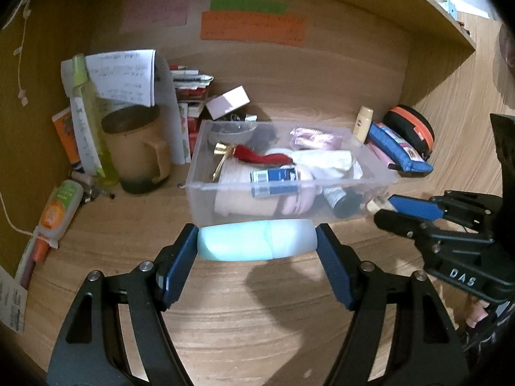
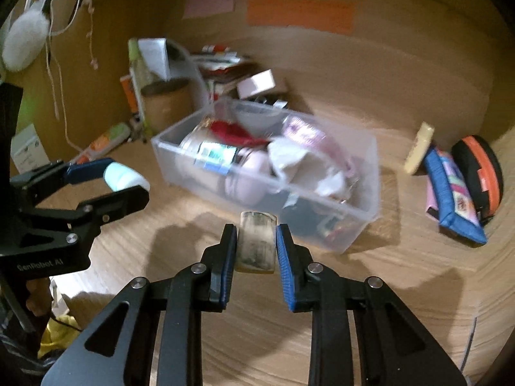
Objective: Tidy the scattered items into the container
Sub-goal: 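Carry the pale blue stick toward the box while the right tool approaches the eraser, then hold the stick over the box while the right tool grasps the white eraser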
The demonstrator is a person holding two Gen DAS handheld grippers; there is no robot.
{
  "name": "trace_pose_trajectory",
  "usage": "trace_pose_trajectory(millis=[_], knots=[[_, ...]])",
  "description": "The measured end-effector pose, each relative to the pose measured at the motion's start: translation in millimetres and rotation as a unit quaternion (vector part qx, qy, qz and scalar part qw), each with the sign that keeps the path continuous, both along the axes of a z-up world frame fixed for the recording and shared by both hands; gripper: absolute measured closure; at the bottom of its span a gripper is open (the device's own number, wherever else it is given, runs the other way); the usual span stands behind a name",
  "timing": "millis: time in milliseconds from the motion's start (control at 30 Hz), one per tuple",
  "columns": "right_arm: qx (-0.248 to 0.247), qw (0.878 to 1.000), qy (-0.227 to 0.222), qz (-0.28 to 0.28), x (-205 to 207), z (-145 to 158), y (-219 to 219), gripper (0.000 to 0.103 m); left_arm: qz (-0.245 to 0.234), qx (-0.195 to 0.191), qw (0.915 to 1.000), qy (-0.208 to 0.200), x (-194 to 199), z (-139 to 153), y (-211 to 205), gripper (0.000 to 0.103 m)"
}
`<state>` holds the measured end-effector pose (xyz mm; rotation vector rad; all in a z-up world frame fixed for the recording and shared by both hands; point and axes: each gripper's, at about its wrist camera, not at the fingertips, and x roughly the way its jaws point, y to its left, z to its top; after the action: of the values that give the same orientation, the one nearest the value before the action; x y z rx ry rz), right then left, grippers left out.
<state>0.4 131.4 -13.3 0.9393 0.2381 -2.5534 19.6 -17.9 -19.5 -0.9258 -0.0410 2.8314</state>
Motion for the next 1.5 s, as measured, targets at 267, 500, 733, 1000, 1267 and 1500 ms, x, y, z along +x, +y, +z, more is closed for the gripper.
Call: trace_pose_trajectory(millis=[267, 500, 733, 1000, 1267, 1500], knots=[[-0.008, 1.0, 0.023, -0.017, -5, 14, 13, 0.08, -0.007, -0.003, 0.9998, 0.021, -6, 13, 7, 0.03], [-0.018, 0.999, 0.037, -0.027, -7, 22, 19, 0.081, -0.006, -0.009, 0.9991, 0.041, -17, 25, 4, 0.03], [0.008, 0.999, 0.02, -0.033, -9, 5, 25, 0.081, 0.004, 0.002, 0.9995, 0.03, -24, 19, -7, 0.03], [0.028, 0.997, -0.018, -0.067, -16, -18, 47, 0.079, 0.001, 0.009, 0.9999, 0.012, -24, 7, -7, 0.03], [0.044, 0.99, -0.055, -0.122, -18, -42, 81, 0.064, -0.027, 0.012, 0.9995, -0.014, -28, -9, 7, 0.03], [0.058, 0.983, -0.058, -0.164, -12, -46, 109, 0.051, -0.045, -0.001, 0.999, 0.002, -34, 7, 20, 0.03]])
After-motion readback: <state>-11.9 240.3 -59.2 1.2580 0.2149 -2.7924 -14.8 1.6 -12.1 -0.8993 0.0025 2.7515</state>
